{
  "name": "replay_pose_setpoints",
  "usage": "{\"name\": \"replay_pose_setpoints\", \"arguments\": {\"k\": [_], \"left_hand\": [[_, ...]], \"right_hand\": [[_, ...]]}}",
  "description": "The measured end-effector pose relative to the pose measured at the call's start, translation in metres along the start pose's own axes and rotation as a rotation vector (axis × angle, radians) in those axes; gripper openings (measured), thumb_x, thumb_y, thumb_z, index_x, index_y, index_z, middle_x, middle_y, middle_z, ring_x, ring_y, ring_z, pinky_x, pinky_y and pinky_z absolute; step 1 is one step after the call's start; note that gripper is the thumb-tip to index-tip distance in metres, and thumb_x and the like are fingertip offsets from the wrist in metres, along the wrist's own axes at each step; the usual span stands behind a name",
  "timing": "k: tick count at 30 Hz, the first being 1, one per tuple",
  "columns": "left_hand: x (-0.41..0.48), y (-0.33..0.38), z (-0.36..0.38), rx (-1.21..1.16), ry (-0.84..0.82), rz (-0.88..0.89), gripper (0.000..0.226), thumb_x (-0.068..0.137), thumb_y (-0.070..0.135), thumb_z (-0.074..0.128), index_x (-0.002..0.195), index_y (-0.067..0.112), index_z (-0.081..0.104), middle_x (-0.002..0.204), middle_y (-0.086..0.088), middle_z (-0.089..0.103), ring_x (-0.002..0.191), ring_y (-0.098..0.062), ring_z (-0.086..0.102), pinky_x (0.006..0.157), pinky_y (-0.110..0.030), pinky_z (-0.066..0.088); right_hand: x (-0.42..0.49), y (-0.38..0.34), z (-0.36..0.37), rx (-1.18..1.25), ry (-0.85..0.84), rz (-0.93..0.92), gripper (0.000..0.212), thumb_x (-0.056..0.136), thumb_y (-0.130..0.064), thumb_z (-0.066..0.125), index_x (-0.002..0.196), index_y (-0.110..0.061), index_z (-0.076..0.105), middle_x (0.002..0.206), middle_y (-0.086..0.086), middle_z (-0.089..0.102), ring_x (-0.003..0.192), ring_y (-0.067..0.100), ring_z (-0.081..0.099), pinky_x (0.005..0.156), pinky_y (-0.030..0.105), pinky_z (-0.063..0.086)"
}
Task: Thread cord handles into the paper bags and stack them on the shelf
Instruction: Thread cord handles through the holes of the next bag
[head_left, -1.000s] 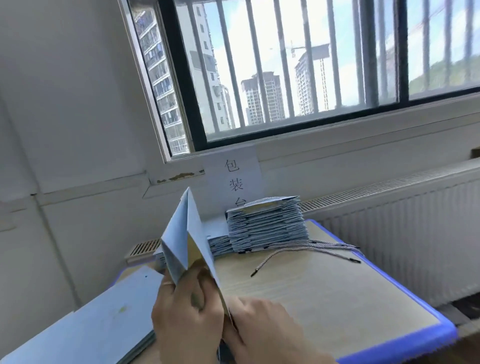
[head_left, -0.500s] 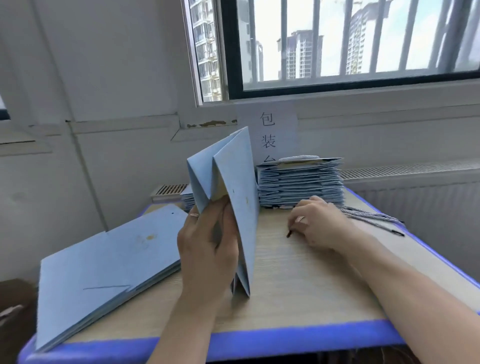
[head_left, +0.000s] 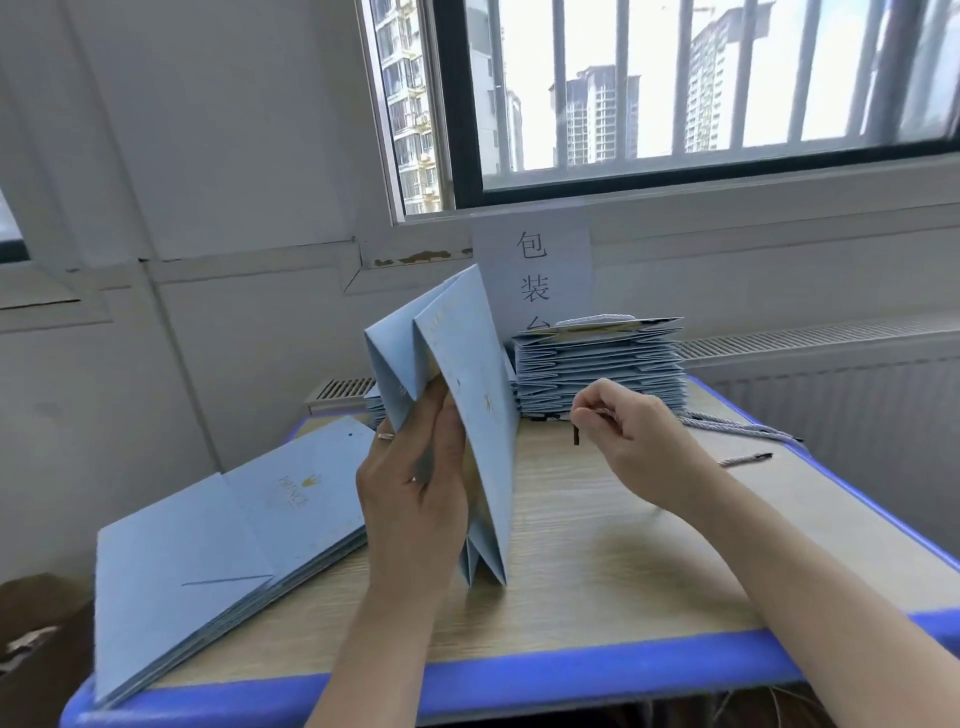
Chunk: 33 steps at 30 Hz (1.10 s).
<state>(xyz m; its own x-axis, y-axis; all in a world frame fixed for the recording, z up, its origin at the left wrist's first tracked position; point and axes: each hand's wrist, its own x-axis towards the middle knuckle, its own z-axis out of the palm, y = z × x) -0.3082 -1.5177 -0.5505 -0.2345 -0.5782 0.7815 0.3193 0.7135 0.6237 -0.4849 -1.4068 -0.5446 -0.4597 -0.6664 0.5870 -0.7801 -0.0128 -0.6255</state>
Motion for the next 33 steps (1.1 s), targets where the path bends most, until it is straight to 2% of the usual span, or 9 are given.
{"name": "replay_pose_setpoints", "arguments": {"k": [3,5,7,11,15,23,27,31,33], "left_hand": [[0.001,-0.001,0.001,0.012,0.014,0.016,0.029,0.095,0.046,0.047,0.12,0.047,0.06,0.123,0.015,0.067,0.115,0.003,0.058,0.089,-0.006,0.041],[0.002,-0.001,0.002,0.013,0.018,0.013,0.029,0.094,0.047,0.046,0.12,0.046,0.06,0.123,0.01,0.067,0.113,0.004,0.058,0.087,-0.006,0.041],[0.002,-0.002,0.003,0.003,0.021,0.003,0.031,0.093,0.048,0.047,0.121,0.044,0.061,0.122,0.006,0.067,0.111,0.004,0.058,0.085,-0.005,0.042],[0.004,-0.004,0.004,0.008,0.031,0.019,0.028,0.091,0.05,0.049,0.117,0.049,0.06,0.116,0.007,0.067,0.103,0.009,0.058,0.08,-0.003,0.041],[0.004,-0.003,0.004,0.015,0.036,0.022,0.025,0.088,0.052,0.051,0.112,0.058,0.059,0.107,0.008,0.069,0.093,0.003,0.06,0.075,-0.004,0.04],[0.003,0.0,0.006,-0.002,0.045,0.032,0.026,0.086,0.051,0.055,0.111,0.053,0.063,0.105,0.004,0.071,0.087,0.0,0.06,0.075,-0.005,0.041],[0.004,-0.002,0.006,0.012,0.053,0.056,0.025,0.088,0.048,0.056,0.111,0.054,0.065,0.1,0.006,0.072,0.083,-0.003,0.059,0.074,-0.006,0.041],[0.006,-0.002,0.006,0.003,0.11,0.098,0.019,0.09,0.037,0.068,0.108,0.04,0.068,0.091,-0.013,0.071,0.074,0.004,0.057,0.068,-0.005,0.039],[0.006,-0.002,0.006,0.015,0.124,0.113,0.022,0.089,0.036,0.068,0.109,0.042,0.07,0.092,-0.01,0.072,0.076,-0.002,0.062,0.068,-0.011,0.043]], "right_hand": [[0.0,0.001,-0.001,0.158,0.006,0.022,0.023,0.101,-0.01,0.054,0.083,-0.024,0.057,0.062,-0.012,0.057,0.059,0.009,0.045,0.063,0.028,0.04],[0.002,-0.004,-0.004,0.307,0.057,-0.017,0.022,0.099,-0.005,0.056,0.084,-0.02,0.062,0.067,0.001,0.06,0.064,0.017,0.05,0.066,0.037,0.043],[0.004,-0.017,-0.007,0.439,0.081,-0.076,0.027,0.096,0.001,0.058,0.085,-0.021,0.069,0.072,0.012,0.063,0.067,0.02,0.053,0.068,0.033,0.046],[0.004,-0.053,-0.006,0.55,0.118,-0.206,0.03,0.091,0.007,0.061,0.083,-0.018,0.076,0.071,0.001,0.069,0.063,0.013,0.057,0.065,0.021,0.048],[0.005,-0.082,0.005,0.545,0.183,-0.219,0.023,0.084,0.004,0.071,0.083,-0.019,0.075,0.072,-0.011,0.073,0.063,0.005,0.062,0.067,0.017,0.051],[0.004,-0.089,0.028,0.503,0.365,-0.209,0.026,0.084,-0.002,0.075,0.083,-0.029,0.075,0.077,-0.01,0.075,0.067,0.016,0.068,0.072,0.031,0.059],[0.003,-0.087,0.036,0.438,0.355,-0.263,0.014,0.084,-0.004,0.076,0.089,-0.017,0.078,0.077,-0.008,0.073,0.067,0.011,0.067,0.069,0.025,0.055],[0.004,-0.081,0.039,0.409,0.307,-0.293,0.015,0.088,-0.012,0.072,0.094,-0.026,0.075,0.085,-0.014,0.071,0.077,0.014,0.068,0.068,0.035,0.054],[0.001,-0.071,0.039,0.334,0.253,-0.317,0.015,0.092,-0.02,0.068,0.105,-0.025,0.072,0.092,-0.009,0.07,0.082,0.015,0.066,0.065,0.03,0.051]]}}
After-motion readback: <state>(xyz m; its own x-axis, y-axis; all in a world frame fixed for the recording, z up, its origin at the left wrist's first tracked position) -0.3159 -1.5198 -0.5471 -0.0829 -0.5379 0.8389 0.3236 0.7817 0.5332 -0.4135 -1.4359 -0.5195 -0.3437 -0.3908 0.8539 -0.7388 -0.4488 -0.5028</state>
